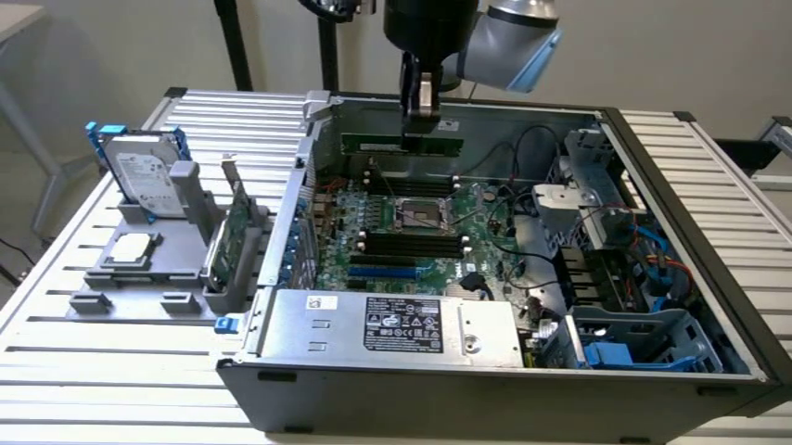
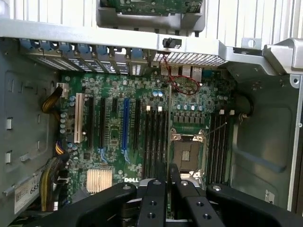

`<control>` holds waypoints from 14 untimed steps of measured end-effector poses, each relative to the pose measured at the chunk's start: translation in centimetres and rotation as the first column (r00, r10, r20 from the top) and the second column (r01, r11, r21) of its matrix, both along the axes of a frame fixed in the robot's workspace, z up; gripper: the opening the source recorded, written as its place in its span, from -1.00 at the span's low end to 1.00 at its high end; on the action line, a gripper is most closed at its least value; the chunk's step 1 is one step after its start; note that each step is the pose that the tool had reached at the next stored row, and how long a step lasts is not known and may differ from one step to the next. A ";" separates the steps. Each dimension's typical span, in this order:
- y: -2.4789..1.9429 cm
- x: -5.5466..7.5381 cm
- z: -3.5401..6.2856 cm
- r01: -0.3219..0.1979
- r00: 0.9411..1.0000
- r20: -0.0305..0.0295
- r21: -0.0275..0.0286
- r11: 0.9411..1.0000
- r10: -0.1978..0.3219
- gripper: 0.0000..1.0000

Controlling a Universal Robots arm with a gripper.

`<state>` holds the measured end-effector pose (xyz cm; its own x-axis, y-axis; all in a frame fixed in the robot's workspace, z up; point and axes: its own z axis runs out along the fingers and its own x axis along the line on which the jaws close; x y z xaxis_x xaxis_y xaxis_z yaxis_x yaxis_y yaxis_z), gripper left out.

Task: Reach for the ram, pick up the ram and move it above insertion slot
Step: 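Pick up the ram and move it above insertion slot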

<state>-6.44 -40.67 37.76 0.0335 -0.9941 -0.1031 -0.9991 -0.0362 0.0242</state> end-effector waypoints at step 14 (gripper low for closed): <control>1.03 1.4 -1.93 0.005 1.000 0.000 0.000 1.000 -0.005 -0.73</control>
<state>-5.06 -39.64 35.83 0.0288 -0.9943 -0.1031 -0.9992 -0.0315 0.0242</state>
